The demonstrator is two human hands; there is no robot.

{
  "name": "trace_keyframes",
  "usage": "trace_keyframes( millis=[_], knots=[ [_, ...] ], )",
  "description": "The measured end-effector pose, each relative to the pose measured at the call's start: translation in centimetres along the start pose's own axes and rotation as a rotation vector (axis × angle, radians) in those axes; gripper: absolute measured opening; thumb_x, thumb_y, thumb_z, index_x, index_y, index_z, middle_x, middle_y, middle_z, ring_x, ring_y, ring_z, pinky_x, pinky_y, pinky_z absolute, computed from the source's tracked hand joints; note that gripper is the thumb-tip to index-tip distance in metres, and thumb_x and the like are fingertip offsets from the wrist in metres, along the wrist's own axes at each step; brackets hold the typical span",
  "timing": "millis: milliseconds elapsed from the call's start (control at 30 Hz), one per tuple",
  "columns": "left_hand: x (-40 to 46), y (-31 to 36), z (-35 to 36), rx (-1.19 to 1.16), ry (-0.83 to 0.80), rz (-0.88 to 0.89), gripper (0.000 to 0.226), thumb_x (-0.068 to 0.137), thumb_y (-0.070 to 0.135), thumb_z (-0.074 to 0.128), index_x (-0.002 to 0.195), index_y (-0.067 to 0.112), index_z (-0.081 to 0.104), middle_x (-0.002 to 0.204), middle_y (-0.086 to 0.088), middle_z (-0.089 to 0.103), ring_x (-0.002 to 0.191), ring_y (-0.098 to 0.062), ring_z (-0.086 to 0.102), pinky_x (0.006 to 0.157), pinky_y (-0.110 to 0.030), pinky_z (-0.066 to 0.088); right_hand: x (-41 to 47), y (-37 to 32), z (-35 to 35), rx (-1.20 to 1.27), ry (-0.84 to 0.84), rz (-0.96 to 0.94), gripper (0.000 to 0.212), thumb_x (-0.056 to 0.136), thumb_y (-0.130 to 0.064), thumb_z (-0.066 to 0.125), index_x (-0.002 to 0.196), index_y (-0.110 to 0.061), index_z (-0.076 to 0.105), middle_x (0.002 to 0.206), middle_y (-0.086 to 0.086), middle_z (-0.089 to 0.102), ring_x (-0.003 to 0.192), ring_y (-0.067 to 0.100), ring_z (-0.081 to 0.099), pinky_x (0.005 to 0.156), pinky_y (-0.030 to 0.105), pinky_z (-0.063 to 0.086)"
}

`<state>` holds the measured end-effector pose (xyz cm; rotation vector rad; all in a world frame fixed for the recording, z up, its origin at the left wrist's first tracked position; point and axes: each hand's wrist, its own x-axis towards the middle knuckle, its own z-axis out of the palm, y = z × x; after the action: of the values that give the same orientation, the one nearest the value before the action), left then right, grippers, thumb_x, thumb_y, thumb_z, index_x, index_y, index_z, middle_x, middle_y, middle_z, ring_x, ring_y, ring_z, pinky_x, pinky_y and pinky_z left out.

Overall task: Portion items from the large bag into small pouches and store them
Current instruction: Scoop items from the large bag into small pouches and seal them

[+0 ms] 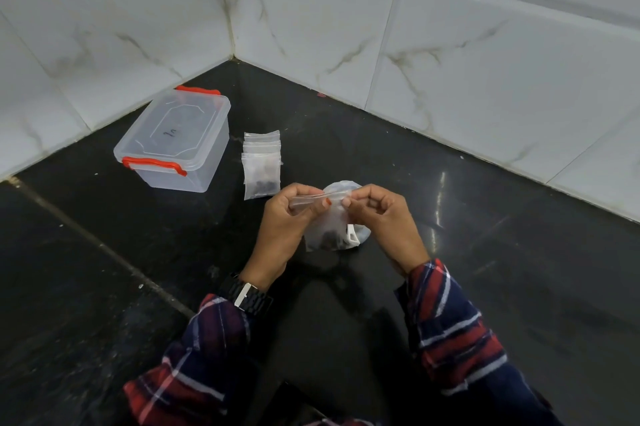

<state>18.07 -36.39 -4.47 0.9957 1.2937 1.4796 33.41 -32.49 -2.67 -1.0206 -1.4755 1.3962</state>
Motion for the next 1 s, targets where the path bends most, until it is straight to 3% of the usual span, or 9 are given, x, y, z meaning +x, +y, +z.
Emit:
trace_keyframes(
  millis=[67,133,267,433,533,767,867,1000],
  knots=[
    [0.0,-0.2,-0.2,-0.038,0.023,-0.045,0.005,0.088,0.012,0.063,0.09,0.009,0.067,0.091,-0.008,0.072,0.089,-0.019,0.067,0.084,-0.033,0.056,0.2,0.3,-0.1,0.024,0.05,0.015,0.008,0.085,-0.003,0.066,0.08,-0.01,0.065,0.07,0.001,0.066,0.063,0.006,0.062,0.064,0.018,0.052],
    [0.1,-0.1,-0.3,-0.058,0.043,-0.081,0.012,0.092,0.014,0.058,0.094,0.005,0.066,0.096,-0.014,0.071,0.094,-0.024,0.068,0.085,-0.036,0.056,0.4,0.4,-0.2,0.039,0.079,0.027,0.006,0.086,-0.005,0.065,0.081,-0.008,0.065,0.072,0.003,0.068,0.064,0.008,0.063,0.065,0.019,0.052],
    [0.1,0.2,-0.5,-0.079,0.05,-0.074,0.012,0.093,0.013,0.056,0.097,0.006,0.065,0.089,-0.006,0.073,0.087,-0.018,0.07,0.079,-0.03,0.058,0.6,0.4,-0.3,0.098,0.109,0.037,0.004,0.085,-0.003,0.066,0.082,-0.006,0.066,0.07,0.0,0.071,0.065,0.01,0.065,0.064,0.02,0.053],
    [0.3,0.3,-0.8,-0.055,0.094,-0.068,0.01,0.089,0.014,0.062,0.095,0.008,0.067,0.083,-0.004,0.075,0.085,-0.021,0.071,0.083,-0.04,0.056,0.7,0.3,-0.1,0.078,0.139,0.02,0.008,0.086,-0.001,0.065,0.079,-0.005,0.065,0.076,0.01,0.068,0.067,0.012,0.064,0.06,0.02,0.052],
    [0.3,0.4,-0.8,-0.046,0.106,-0.057,0.006,0.089,0.012,0.061,0.088,0.009,0.066,0.08,-0.003,0.074,0.084,-0.02,0.071,0.083,-0.038,0.057,0.7,0.2,0.0,-0.008,0.129,-0.033,0.007,0.087,-0.003,0.064,0.079,-0.004,0.063,0.076,0.007,0.066,0.069,0.01,0.062,0.063,0.021,0.052],
    [0.6,0.6,-0.9,-0.003,0.156,-0.031,0.009,0.091,0.007,0.059,0.084,0.007,0.065,0.086,-0.015,0.07,0.089,-0.032,0.069,0.081,-0.043,0.057,0.7,0.1,0.6,-0.042,0.052,0.001,0.006,0.087,-0.008,0.066,0.082,-0.01,0.063,0.077,0.003,0.066,0.072,0.01,0.063,0.071,0.025,0.054],
    [0.4,0.9,-0.7,-0.025,0.132,-0.051,0.009,0.092,0.006,0.057,0.085,0.004,0.063,0.083,-0.011,0.068,0.085,-0.025,0.069,0.078,-0.037,0.059,0.6,0.1,0.8,-0.039,0.076,-0.033,0.009,0.087,-0.007,0.066,0.079,-0.011,0.064,0.072,-0.005,0.068,0.068,0.006,0.063,0.065,0.019,0.052],
    [0.2,1.2,-1.0,-0.053,-0.008,-0.116,0.008,0.092,0.008,0.057,0.086,0.006,0.062,0.081,-0.005,0.066,0.082,-0.016,0.068,0.083,-0.039,0.056,0.6,-0.3,0.6,-0.059,0.109,-0.058,0.012,0.089,-0.004,0.064,0.077,-0.007,0.061,0.07,0.002,0.061,0.063,0.006,0.057,0.059,0.015,0.047]
  ],
)
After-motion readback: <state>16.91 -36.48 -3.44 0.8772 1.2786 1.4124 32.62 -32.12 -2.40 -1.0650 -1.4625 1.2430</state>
